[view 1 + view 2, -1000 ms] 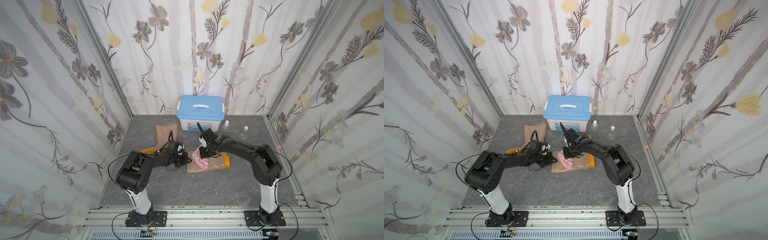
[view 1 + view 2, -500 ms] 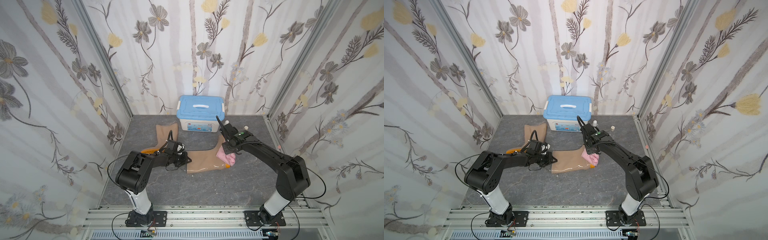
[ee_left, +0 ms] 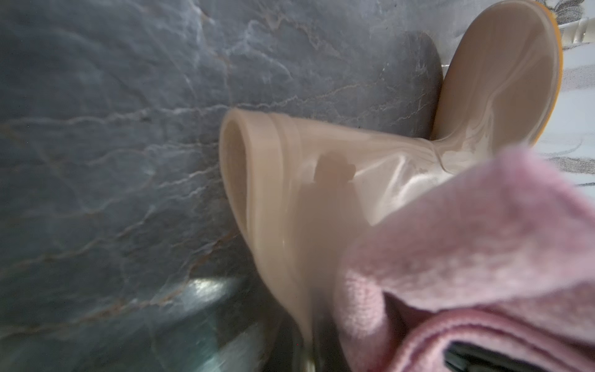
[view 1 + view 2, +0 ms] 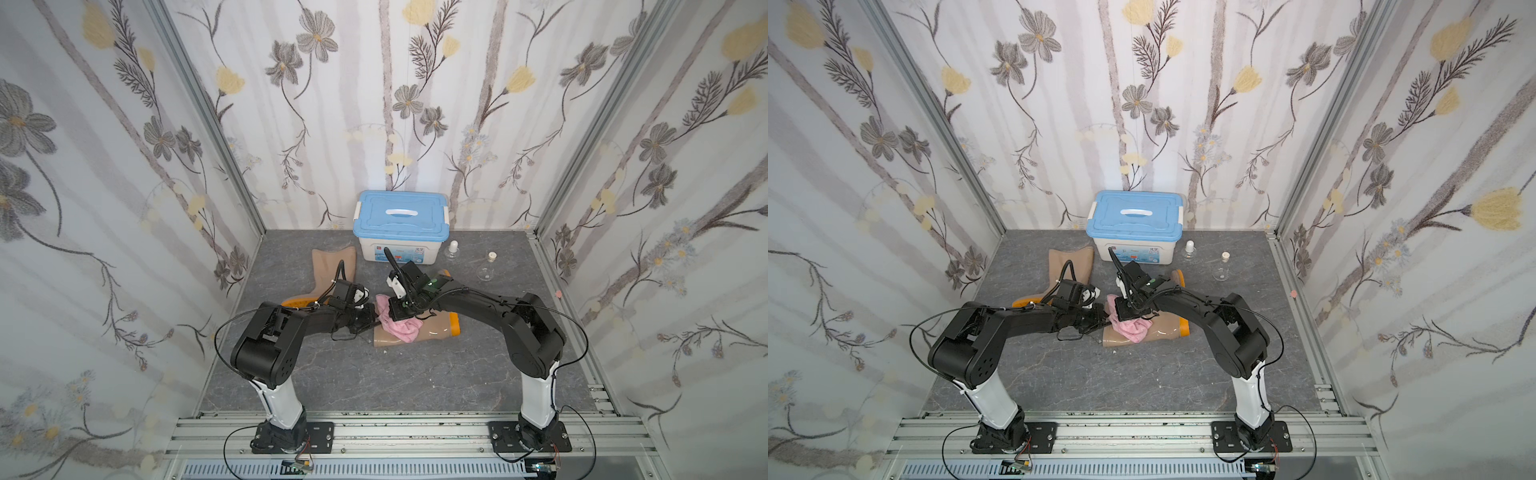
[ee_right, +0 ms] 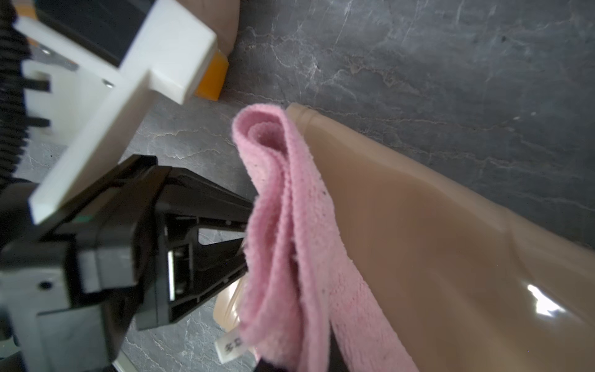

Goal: Wipe the rubber boots with a cloth
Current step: Wipe the dirt off the rubber boot.

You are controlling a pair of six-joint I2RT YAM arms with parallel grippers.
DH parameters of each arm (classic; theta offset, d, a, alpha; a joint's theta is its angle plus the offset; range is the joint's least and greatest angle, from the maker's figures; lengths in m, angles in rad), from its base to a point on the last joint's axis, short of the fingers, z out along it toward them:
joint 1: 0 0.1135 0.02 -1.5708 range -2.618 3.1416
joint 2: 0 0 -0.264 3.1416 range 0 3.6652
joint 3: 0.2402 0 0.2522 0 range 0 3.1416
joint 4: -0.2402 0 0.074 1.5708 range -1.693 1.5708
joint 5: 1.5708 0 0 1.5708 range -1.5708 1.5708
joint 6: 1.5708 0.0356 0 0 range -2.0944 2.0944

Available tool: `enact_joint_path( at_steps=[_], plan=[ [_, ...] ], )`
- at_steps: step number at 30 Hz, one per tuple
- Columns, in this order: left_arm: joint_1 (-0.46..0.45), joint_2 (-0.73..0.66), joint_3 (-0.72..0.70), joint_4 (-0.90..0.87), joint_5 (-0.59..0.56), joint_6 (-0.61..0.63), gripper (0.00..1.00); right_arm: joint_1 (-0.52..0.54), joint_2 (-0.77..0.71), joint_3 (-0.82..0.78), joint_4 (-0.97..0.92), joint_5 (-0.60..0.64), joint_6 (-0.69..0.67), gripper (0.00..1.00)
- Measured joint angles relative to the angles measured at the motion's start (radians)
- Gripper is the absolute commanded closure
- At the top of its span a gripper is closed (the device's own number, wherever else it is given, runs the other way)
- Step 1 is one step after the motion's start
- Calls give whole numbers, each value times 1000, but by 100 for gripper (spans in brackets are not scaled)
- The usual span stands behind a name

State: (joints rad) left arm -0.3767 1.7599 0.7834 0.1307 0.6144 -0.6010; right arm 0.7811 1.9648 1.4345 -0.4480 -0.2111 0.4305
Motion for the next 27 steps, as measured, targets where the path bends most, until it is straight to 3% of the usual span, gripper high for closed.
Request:
enact_joint_path(
  at_steps=[3,14,18,27],
  plan=[
    [0,0,0,0,0,0,100,-21,-43,-54,-20,30,-23,100],
    [3,0,2,-2,8,3,100,-214,-376,-270,-263,447,-158,100],
    [3,1,8,-8,10,7,100,-138,-377,-235,-253,433,-170,100],
    [5,12,37,-26,18,18,100,103,-172,-135,-11,164,-56,100]
  ],
)
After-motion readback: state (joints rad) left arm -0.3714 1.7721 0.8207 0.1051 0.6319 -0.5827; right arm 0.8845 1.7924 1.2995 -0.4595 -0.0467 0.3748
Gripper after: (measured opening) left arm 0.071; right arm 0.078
